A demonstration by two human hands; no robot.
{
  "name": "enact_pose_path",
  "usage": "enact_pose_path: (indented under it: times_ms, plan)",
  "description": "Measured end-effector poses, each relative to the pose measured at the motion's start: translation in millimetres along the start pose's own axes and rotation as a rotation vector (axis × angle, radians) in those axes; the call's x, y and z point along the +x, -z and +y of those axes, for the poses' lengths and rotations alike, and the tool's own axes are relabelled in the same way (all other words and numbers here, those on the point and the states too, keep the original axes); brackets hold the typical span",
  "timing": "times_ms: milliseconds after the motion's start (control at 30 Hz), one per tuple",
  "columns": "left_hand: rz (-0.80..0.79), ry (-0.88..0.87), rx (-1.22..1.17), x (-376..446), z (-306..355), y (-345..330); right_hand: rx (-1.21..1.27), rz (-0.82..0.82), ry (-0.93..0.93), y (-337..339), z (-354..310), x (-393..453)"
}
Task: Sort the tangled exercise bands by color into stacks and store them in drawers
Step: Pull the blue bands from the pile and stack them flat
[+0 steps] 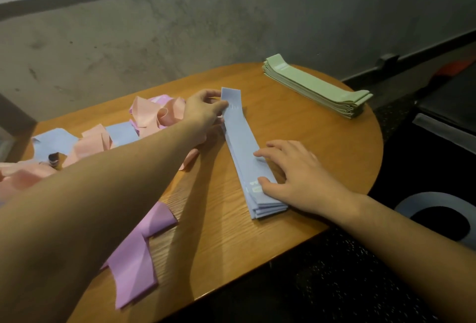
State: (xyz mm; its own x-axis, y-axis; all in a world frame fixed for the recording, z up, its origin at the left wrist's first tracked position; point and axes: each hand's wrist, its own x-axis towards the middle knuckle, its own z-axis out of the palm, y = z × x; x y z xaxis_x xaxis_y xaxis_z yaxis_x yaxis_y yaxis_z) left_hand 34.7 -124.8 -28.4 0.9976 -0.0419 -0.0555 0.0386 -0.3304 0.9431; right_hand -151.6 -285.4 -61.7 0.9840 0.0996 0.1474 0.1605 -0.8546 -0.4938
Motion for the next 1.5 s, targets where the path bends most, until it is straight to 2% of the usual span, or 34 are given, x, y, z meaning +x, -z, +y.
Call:
enact_pose_path:
  times_ms: [233, 400, 533, 733, 1033, 1200, 1500]
  plan:
    - [0.029, -0.076, 0.292, 7, -16, 1, 0.005, -0.047, -0.008, 2, 1, 4]
    - [0.053, -0.244, 0.270, 2, -13, 7, 0.072, -0.070, -0.056, 9, 0, 11]
    - [-0.003, -0.349, 0.277, -14, -9, 20, 0.165, -0.002, -0.107, 14, -6, 16]
    - [-0.097, -0.518, 0.365, -48, -19, 67, 0.210, 0.037, -0.074, 11, -27, 25]
    - [-0.031, -0.511, 0.424, -88, -62, 161, 0.218, 0.036, 0.076, -6, -93, 47]
    - [0.111, -0.585, 0.621, -106, -87, 214, 0.248, 0.022, 0.160, -25, -131, 59]
    - [0.208, -0.408, 0.736, -130, -131, 272, 0.166, -0.045, 0.213, -62, -183, 85]
